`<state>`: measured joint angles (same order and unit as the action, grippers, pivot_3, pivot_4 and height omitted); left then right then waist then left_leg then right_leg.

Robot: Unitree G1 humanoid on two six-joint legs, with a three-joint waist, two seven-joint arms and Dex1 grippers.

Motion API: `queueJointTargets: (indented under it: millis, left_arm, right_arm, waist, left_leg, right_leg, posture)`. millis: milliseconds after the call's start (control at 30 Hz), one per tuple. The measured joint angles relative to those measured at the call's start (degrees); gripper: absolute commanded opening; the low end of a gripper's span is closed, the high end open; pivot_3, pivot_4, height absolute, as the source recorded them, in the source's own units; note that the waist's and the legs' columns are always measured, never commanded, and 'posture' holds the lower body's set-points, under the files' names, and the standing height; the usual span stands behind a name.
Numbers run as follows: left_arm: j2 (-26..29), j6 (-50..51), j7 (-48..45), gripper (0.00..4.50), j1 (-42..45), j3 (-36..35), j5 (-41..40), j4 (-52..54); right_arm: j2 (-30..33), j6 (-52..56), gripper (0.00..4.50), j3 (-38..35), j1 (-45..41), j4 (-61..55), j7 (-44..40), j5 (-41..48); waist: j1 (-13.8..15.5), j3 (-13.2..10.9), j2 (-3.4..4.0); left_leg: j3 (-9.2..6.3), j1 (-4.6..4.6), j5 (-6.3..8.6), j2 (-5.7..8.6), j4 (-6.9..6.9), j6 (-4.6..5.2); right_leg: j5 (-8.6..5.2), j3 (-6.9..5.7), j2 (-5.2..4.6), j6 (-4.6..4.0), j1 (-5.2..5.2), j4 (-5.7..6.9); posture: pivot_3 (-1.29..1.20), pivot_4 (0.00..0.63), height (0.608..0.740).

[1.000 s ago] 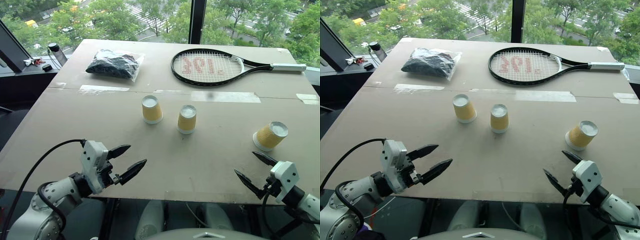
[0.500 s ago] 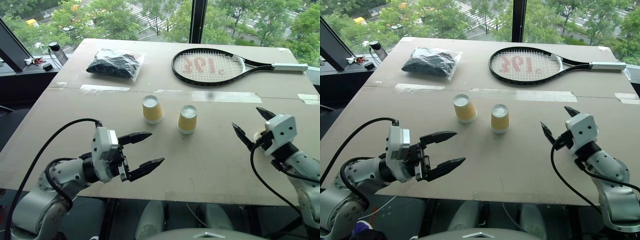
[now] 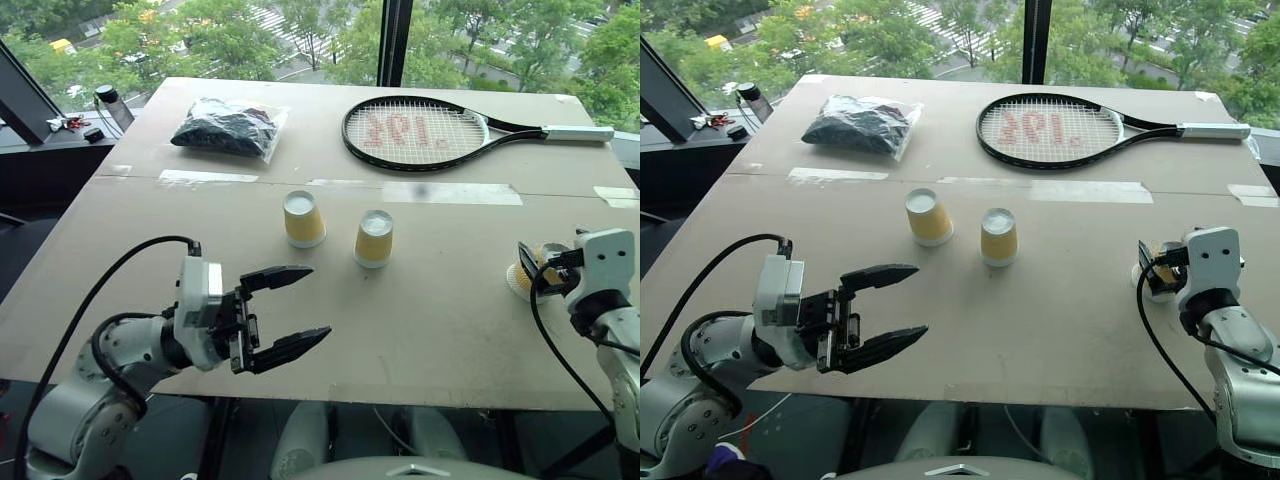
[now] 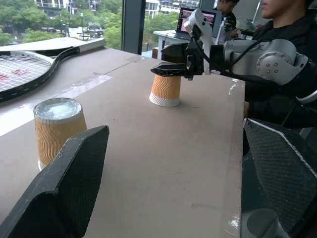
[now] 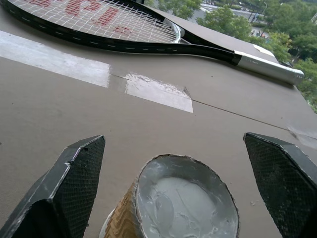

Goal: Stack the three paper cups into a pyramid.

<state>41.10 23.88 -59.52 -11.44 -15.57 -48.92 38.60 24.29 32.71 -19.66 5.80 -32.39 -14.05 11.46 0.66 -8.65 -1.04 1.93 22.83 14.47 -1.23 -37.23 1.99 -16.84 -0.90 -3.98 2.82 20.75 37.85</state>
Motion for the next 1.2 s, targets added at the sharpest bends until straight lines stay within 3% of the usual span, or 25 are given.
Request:
queueJointTargets:
  millis: [467, 567, 667, 700, 900, 1067, 1200]
  left_arm:
    - [0.25, -0.56, -3.03, 4.50, -3.14, -1.95, -1.11, -0.68]
    - [0.24, -0.66, -3.09, 4.50, -3.53, -1.95, -1.10, -0.68]
    - [0.24, -0.70, -3.08, 4.50, -3.90, -1.97, -1.10, -0.68]
    - [0.23, -0.70, -3.08, 4.50, -4.05, -2.00, -1.10, -0.68]
    - [0.14, -1.12, -3.11, 4.50, -5.60, -2.55, -1.00, -0.86]
    - [-0.04, -1.47, -2.87, 4.50, -5.87, -2.68, -0.80, -1.06]
    - [-0.22, -1.84, -2.50, 4.50, -7.46, -3.83, -0.67, -1.09]
  right_arm:
    - [-2.94, 10.99, 4.42, -3.62, -2.94, -0.02, 3.45, 5.22]
    - [-3.37, 12.14, 3.63, -3.86, -2.85, -0.02, 3.69, 6.08]
    - [-3.37, 12.17, 2.35, -3.91, -2.84, -0.01, 3.83, 6.71]
    - [-3.36, 12.15, 2.26, -3.91, -2.83, -0.01, 3.83, 6.79]
    - [-1.35, 10.90, 2.26, -2.02, -2.84, -0.85, -1.12, 9.29]
    - [0.67, 10.66, 2.26, 6.47, -5.01, -4.48, -7.52, 12.86]
    - [2.37, 8.43, 2.26, 15.15, -10.48, -1.83, -9.42, 9.90]
  waist:
    - [0.02, -0.04, 0.06]
    - [-0.02, -0.04, 0.07]
    - [-0.02, -0.04, 0.08]
    - [-0.02, -0.04, 0.08]
    - [-0.25, -0.06, 0.09]
    - [-0.87, -0.07, 0.10]
    - [-1.34, -0.08, 0.08]
  left_leg:
    - [0.00, 0.00, 0.01, -0.01, 0.02, 0.01]
    - [0.00, 0.00, 0.01, -0.01, 0.02, 0.01]
    - [0.00, 0.00, 0.01, -0.01, 0.03, 0.01]
    - [0.00, 0.01, 0.01, -0.01, 0.03, 0.01]
    - [0.01, 0.01, 0.01, -0.02, 0.05, 0.02]
    - [0.00, 0.03, 0.03, -0.04, 0.08, 0.04]
    - [0.00, 0.04, 0.03, -0.02, 0.07, 0.06]
  right_leg:
    - [0.00, 0.01, -0.01, 0.00, 0.01, -0.01]
    - [0.00, 0.01, 0.00, 0.00, 0.02, -0.01]
    - [0.00, 0.02, 0.00, 0.00, 0.03, -0.01]
    - [0.00, 0.02, 0.00, 0.00, 0.04, -0.01]
    - [0.00, 0.04, 0.01, 0.00, 0.05, -0.02]
    - [-0.01, 0.03, -0.01, 0.00, 0.08, -0.04]
    - [0.00, 0.04, -0.03, 0.00, 0.08, -0.07]
  posture:
    - [0.00, 0.150, 0.740]
    - [0.00, 0.150, 0.740]
    - [0.00, 0.150, 0.740]
    - [0.00, 0.150, 0.740]
    - [0.00, 0.150, 0.740]
    - [0.00, 0.150, 0.740]
    - [0.00, 0.150, 0.740]
